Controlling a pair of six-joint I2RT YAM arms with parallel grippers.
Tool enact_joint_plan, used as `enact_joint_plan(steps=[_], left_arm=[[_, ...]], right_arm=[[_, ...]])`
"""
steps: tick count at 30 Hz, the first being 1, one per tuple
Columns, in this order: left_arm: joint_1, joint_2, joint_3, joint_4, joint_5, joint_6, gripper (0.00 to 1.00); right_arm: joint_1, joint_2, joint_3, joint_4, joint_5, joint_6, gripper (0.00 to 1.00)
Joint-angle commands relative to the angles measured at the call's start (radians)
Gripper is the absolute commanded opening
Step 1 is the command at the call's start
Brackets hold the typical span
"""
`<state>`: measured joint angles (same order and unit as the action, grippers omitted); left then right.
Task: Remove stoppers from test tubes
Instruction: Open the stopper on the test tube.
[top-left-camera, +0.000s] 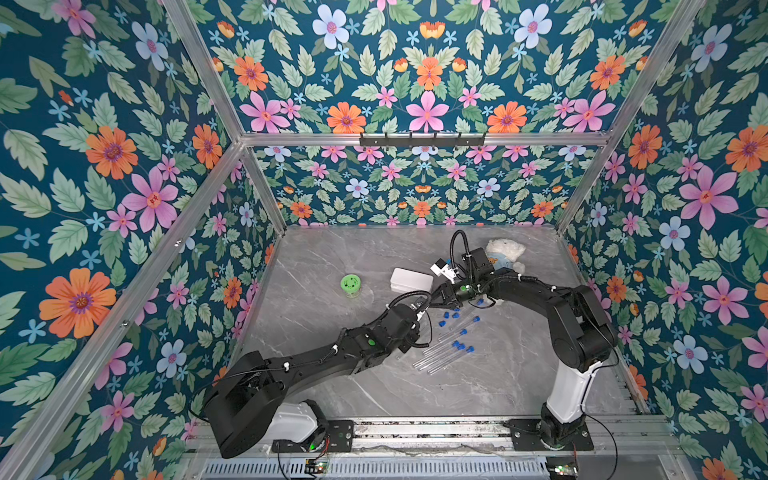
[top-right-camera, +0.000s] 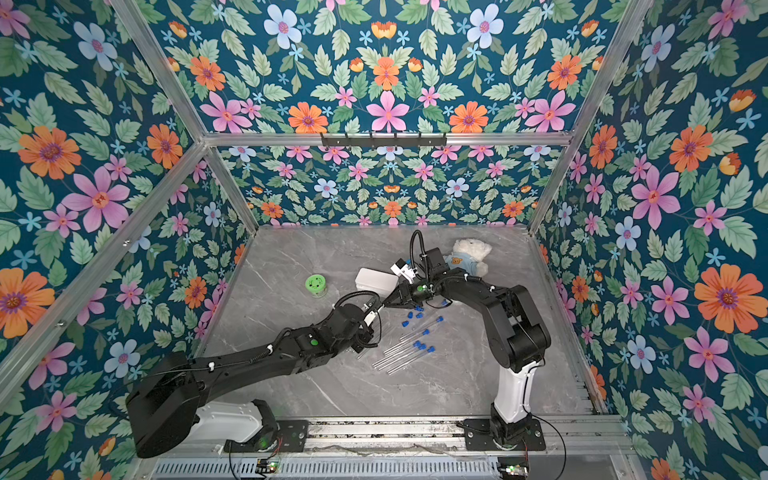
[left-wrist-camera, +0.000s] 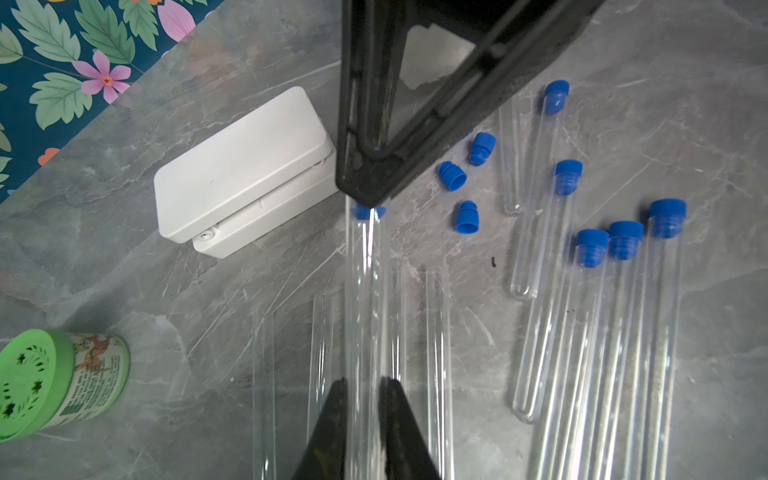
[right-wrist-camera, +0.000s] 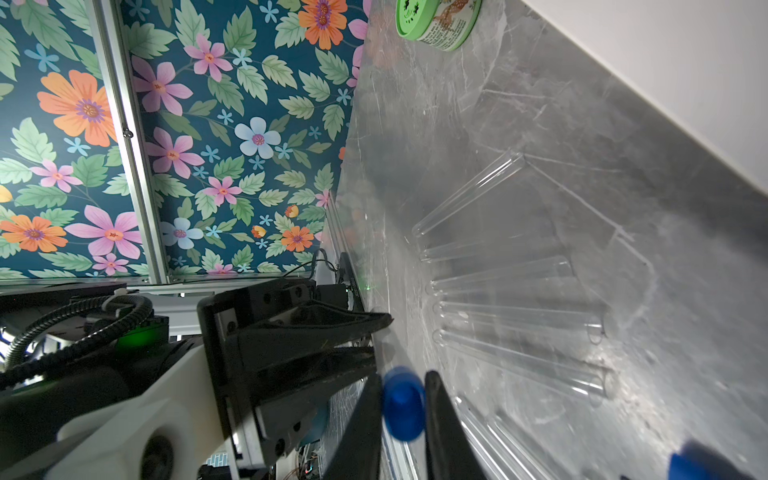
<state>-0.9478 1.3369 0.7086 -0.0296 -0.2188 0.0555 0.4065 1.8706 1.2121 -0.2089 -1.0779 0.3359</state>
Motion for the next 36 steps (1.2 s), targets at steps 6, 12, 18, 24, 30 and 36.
enact_joint_plan(steps=[6,12,18,24,30,36], left_arm=[[0.0,0.002,0.001,-0.007,0.006,0.009,0.0],[0.0,-0.001,-0.004,-0.012,0.006,0.007,0.0],[-0.002,0.002,-0.003,-0.024,-0.001,0.011,0.0],[-0.002,0.018,0.004,-0.036,-0.004,0.011,0.0],[-0.001,0.024,0.003,-0.042,-0.008,0.008,0.0],[-0.002,0.031,0.005,-0.05,-0.011,0.007,0.0]], right_arm=[[-0.006,-0.017,-0.005,0.031,0.0,-0.007,0.1],[-0.017,-0.028,-0.018,0.046,0.007,0.001,0.04],[-0.042,-0.048,-0.041,0.078,0.013,0.025,0.03],[-0.054,-0.063,-0.052,0.095,0.012,0.032,0.03],[-0.062,-0.076,-0.063,0.11,0.013,0.04,0.03],[-0.07,-0.099,-0.079,0.14,0.009,0.053,0.03]])
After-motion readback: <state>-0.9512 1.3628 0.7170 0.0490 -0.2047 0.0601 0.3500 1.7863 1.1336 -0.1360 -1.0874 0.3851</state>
